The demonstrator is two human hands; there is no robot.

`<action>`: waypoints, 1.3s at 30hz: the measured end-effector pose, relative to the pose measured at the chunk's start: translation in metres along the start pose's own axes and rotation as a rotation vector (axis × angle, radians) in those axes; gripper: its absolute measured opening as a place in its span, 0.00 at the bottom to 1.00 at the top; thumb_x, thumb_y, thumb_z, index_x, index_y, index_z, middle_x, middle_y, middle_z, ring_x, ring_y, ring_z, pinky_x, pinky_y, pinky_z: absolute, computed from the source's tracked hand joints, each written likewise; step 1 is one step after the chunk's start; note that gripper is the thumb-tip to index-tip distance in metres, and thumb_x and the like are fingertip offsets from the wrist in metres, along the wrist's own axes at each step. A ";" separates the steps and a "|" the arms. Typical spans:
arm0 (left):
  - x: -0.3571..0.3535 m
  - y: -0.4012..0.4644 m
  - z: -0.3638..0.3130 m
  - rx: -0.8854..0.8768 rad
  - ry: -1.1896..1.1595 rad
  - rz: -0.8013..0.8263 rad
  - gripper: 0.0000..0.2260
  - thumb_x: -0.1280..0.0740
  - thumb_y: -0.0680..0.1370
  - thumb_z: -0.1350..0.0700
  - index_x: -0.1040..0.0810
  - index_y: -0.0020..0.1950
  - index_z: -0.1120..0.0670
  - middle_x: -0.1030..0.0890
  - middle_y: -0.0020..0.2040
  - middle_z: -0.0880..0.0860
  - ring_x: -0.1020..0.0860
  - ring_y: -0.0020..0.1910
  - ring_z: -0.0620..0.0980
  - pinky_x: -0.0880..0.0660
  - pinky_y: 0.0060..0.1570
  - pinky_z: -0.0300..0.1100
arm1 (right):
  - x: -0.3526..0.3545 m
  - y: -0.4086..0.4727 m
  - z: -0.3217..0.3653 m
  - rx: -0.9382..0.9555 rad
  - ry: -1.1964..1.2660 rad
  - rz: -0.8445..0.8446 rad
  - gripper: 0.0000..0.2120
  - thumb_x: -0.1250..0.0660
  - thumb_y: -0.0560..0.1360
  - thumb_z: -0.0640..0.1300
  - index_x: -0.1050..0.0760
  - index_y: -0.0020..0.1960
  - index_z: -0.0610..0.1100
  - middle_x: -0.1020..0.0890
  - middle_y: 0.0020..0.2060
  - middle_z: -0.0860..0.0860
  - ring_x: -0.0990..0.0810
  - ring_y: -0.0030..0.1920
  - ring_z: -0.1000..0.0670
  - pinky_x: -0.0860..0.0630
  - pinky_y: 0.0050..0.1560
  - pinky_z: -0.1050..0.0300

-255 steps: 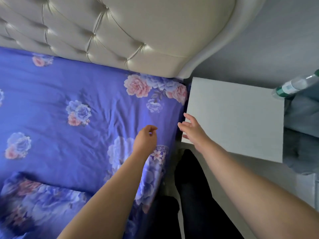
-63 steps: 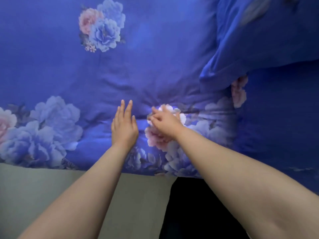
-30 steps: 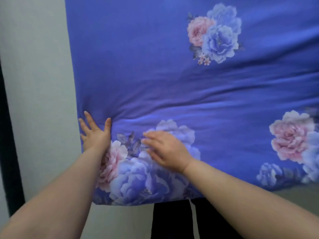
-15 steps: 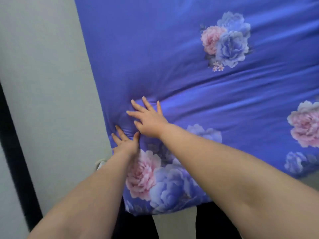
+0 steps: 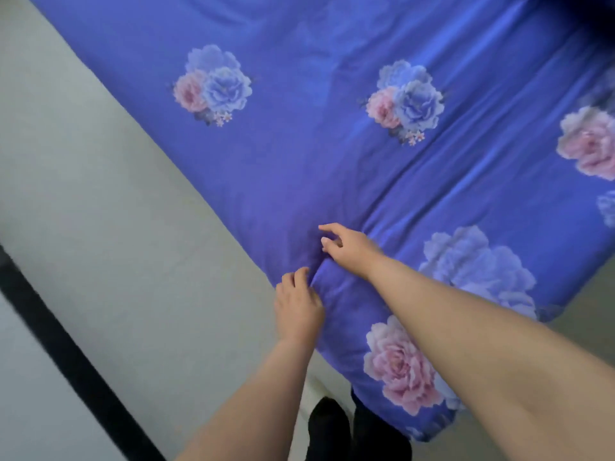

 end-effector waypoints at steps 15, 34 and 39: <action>-0.021 0.186 -0.198 -0.675 0.677 0.301 0.27 0.46 0.80 0.54 0.50 0.77 0.41 0.54 0.79 0.46 0.54 0.77 0.52 0.52 0.72 0.59 | 0.241 -0.024 -0.205 -0.587 0.300 -1.177 0.28 0.38 0.78 0.44 0.41 0.74 0.38 0.40 0.73 0.35 0.42 0.74 0.39 0.44 0.72 0.49; 0.044 0.493 -0.335 -1.168 0.987 0.377 0.27 0.50 0.78 0.34 0.55 0.75 0.34 0.59 0.78 0.41 0.60 0.77 0.52 0.55 0.70 0.67 | 0.165 0.293 0.232 0.276 0.196 -0.736 0.16 0.45 0.75 0.48 0.20 0.41 0.44 0.17 0.38 0.45 0.20 0.41 0.41 0.23 0.43 0.49; 0.115 0.624 -0.311 -0.832 0.882 0.182 0.27 0.53 0.77 0.33 0.56 0.75 0.34 0.60 0.77 0.40 0.62 0.77 0.51 0.60 0.69 0.67 | 0.327 0.192 -0.010 -0.522 0.198 -1.578 0.23 0.43 0.76 0.49 0.29 0.66 0.37 0.26 0.64 0.39 0.27 0.65 0.39 0.34 0.67 0.46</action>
Point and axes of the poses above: each hand's wrist, its own y-axis towards the middle knuckle, its own x-axis out of the back of the hand, z = x × y, the point moved 10 cm from there along y, towards the middle knuckle
